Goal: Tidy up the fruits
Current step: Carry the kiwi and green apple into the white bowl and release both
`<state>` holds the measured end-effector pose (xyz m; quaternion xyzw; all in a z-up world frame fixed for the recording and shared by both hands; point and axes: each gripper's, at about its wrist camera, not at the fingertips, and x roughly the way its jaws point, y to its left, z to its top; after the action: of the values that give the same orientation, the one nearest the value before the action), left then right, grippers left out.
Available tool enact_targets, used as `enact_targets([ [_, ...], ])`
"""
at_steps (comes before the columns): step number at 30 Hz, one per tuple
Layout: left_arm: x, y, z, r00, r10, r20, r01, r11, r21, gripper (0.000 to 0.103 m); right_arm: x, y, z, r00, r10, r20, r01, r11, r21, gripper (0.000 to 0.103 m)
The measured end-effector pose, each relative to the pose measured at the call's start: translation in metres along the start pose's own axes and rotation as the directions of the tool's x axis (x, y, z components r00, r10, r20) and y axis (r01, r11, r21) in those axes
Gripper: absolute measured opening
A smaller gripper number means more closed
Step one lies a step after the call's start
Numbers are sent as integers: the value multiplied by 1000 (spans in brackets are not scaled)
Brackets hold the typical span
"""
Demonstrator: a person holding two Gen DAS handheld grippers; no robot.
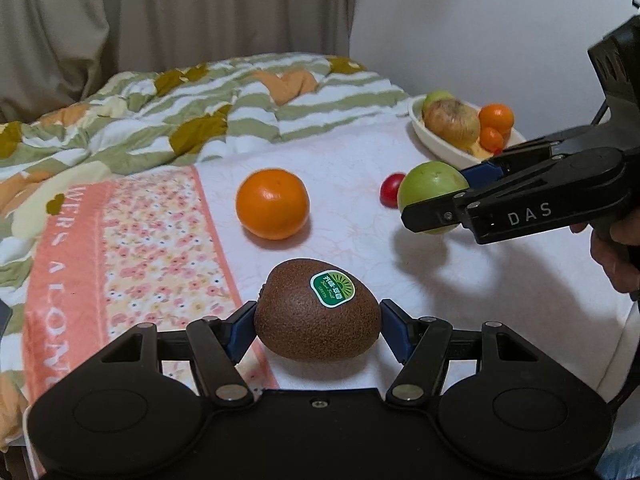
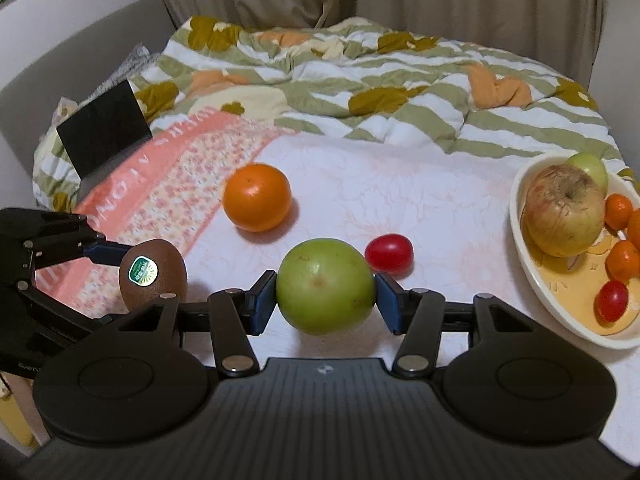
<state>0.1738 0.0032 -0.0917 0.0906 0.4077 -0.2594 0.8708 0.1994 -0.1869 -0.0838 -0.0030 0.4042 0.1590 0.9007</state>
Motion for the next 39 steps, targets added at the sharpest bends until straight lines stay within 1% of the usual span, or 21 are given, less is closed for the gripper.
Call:
enact_targets([
  [10, -49, -18, -2, 995, -7, 99, 8, 1000, -17, 69, -56, 16, -10, 996, -48, 69, 47, 999, 13, 68],
  [17, -77, -40, 4, 986, -44, 164, 46, 999, -8, 69, -106, 16, -25, 988, -100, 119, 87, 990, 107, 68],
  [20, -86, -53, 9, 981, -54, 186, 55, 998, 4, 69, -126, 11, -31, 984, -118, 131, 102, 987, 124, 68],
  [23, -94, -70, 15, 977, -49, 207, 47, 999, 17, 69, -145, 0, -36, 981, -127, 148, 108, 985, 131, 68],
  [28, -100, -103, 23, 974, -17, 227, 16, 1000, 9, 69, -169, -27, -47, 978, -125, 166, 104, 986, 130, 68],
  [33, -92, -135, 38, 973, 20, 231, -6, 998, -60, 69, -188, -64, -55, 980, -107, 170, 94, 992, 86, 68],
  [39, -71, -173, 64, 970, 68, 235, -44, 993, -107, 69, -202, -118, -56, 979, -81, 187, 72, 996, 55, 68],
])
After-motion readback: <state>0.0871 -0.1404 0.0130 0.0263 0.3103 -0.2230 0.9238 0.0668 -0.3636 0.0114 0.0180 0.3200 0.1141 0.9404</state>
